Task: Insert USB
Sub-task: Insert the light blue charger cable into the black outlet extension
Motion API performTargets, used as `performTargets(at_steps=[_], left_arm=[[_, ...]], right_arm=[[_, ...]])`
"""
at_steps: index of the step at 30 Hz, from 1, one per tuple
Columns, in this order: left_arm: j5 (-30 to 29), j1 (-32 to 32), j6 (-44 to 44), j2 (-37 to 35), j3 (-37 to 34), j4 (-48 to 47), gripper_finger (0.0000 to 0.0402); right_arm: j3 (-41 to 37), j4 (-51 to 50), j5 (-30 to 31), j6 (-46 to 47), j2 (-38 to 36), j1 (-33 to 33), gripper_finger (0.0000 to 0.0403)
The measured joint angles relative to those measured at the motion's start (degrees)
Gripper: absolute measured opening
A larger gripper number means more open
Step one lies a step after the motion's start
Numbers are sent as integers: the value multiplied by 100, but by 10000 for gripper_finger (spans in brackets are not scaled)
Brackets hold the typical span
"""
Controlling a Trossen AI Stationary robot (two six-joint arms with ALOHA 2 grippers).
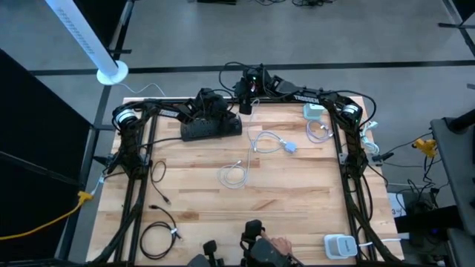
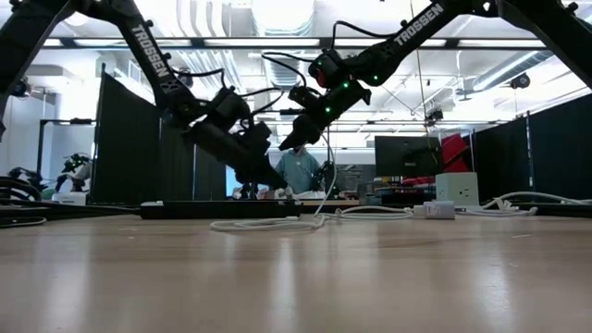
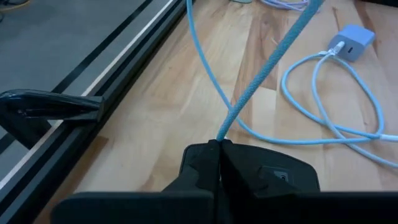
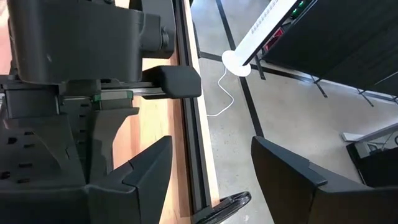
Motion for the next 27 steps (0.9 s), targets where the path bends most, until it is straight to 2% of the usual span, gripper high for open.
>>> performTargets(at_steps=[4,8,13,27], left_arm=[[22,-2,38,-29,0,-42,0],[475,-6,266,-37,0,-46,0],[567,-7,387,-42,0,-39,13],[663,-79,805,-46,0,-12,150]], right_arm=[[0,-12,0,-1,0,0,208],[0,-18,-2,-2,0,0,207],[0,-32,-2,-2,0,11,205],[0,6,-2,-14,0,12,206]])
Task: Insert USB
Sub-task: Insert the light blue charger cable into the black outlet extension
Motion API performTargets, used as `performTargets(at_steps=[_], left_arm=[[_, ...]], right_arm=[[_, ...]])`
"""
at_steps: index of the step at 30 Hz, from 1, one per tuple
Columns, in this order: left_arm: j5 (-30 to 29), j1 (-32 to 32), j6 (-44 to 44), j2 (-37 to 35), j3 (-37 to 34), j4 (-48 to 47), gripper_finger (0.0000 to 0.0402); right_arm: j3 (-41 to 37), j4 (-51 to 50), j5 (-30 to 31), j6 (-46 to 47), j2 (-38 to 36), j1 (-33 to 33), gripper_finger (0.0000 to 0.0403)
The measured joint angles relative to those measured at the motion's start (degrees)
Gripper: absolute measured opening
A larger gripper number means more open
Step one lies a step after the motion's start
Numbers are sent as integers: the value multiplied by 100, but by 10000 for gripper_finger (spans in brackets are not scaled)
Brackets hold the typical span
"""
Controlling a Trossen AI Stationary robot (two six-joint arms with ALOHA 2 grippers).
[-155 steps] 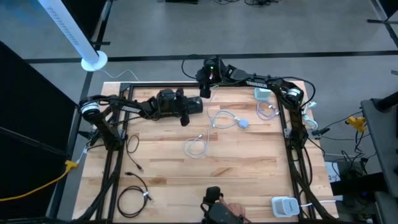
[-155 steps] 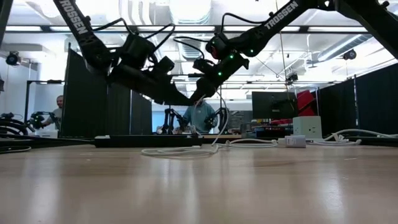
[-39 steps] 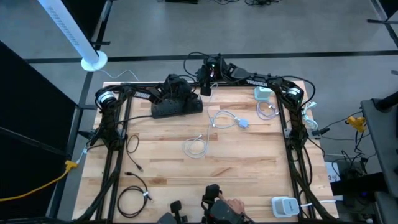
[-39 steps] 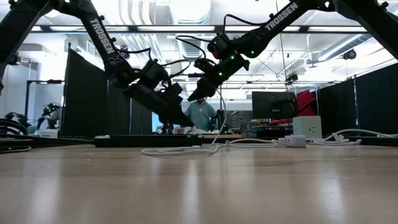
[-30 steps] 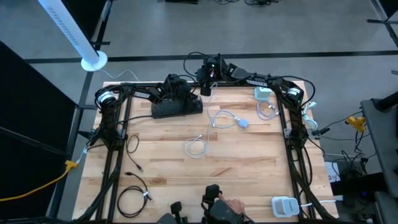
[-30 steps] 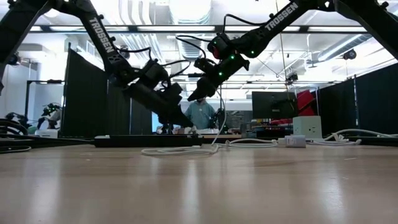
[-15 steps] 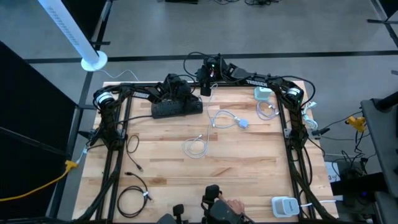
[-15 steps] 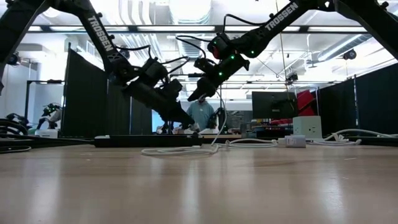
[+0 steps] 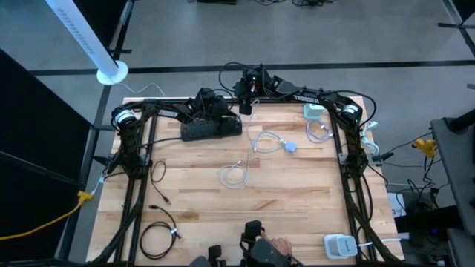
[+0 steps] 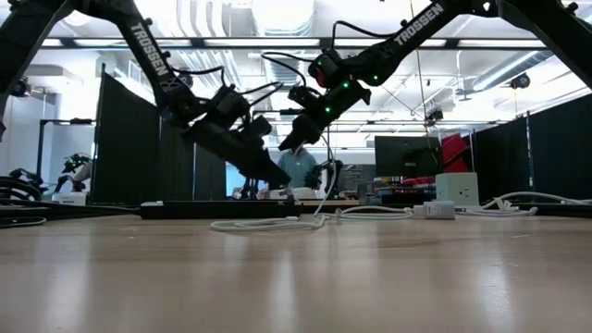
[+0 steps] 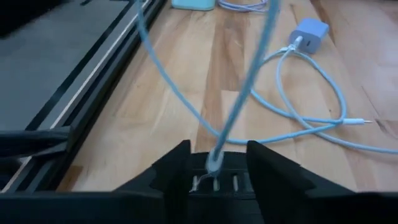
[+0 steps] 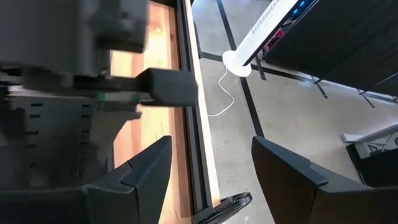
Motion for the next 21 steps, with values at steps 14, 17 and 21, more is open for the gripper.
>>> performTargets(at_steps=[14,17,21], left_arm=[[-333,-125,217,17,0,0,58],[-273,-128,204,20,0,-3,13],[-247,-135,118,20,0,1,7]], right_arm=[[0,6,0,4,0,38,209],[0,6,0,7,0,51,207],[0,7,2,8,0,75,207]])
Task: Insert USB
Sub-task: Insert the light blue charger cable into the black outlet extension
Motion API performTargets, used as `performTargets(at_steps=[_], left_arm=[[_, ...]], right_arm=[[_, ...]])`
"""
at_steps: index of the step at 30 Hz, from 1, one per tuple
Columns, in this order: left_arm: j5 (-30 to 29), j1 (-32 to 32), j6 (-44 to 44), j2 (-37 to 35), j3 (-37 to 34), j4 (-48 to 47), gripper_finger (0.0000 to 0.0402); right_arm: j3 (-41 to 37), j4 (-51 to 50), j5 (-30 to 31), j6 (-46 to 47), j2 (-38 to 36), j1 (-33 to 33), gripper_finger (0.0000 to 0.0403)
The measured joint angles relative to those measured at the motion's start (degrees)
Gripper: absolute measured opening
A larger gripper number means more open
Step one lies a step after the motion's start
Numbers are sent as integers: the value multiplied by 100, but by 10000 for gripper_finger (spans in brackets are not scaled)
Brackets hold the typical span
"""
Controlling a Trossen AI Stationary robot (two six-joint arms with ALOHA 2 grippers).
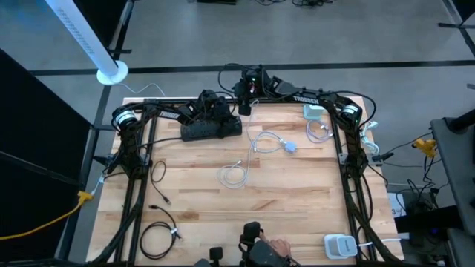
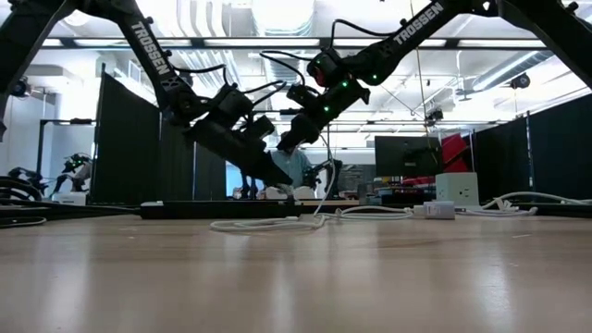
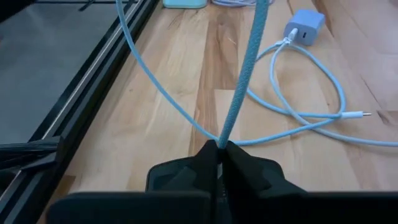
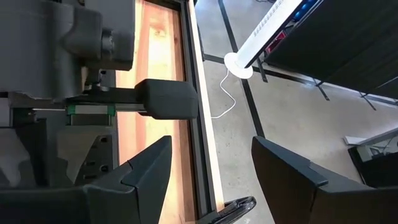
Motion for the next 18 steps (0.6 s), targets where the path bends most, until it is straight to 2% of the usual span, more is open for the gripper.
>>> performTargets(at_steps=[10,18], left_arm=[[-371,7,-409,-71,0,-99,1],[-600,-7,-325,-145,4,-395,0]], right_arm=[[0,-2,0,150,0,16,211],[-1,-17,4,147,0,54,209]])
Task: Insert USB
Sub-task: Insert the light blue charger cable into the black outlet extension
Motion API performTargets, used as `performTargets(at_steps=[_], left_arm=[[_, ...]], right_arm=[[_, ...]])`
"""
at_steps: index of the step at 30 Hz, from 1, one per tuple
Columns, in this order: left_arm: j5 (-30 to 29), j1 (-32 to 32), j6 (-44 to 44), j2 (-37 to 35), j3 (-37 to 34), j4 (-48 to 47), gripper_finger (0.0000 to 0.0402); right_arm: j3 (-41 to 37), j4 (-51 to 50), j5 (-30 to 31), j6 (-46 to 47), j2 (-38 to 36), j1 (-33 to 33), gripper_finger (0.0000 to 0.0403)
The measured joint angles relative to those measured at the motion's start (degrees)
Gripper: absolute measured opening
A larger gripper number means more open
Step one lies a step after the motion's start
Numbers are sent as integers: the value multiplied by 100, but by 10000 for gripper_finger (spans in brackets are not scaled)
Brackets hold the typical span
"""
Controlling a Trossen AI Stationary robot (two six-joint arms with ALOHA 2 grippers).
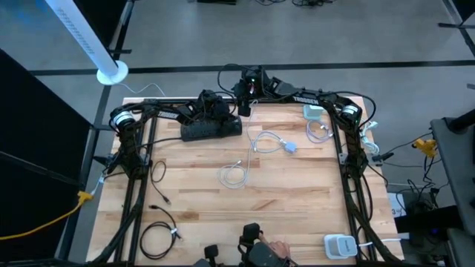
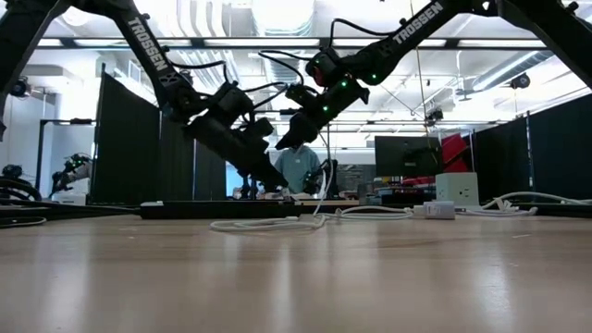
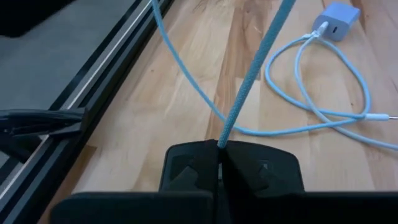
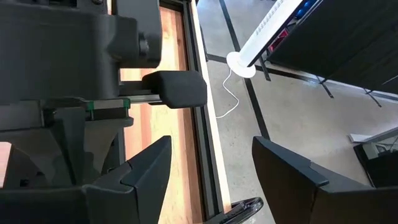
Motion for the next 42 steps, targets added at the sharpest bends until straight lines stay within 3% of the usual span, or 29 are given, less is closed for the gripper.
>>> performTargets(at_steps=[22,42], left_arm=[[-221,-203,154,224,24,375,0],[-409,-133,266,-76,-4,-273,0]], right_arm=[[-1,-6,-2,2,0,71,217],[-2,-31,50,94,0,73,208]])
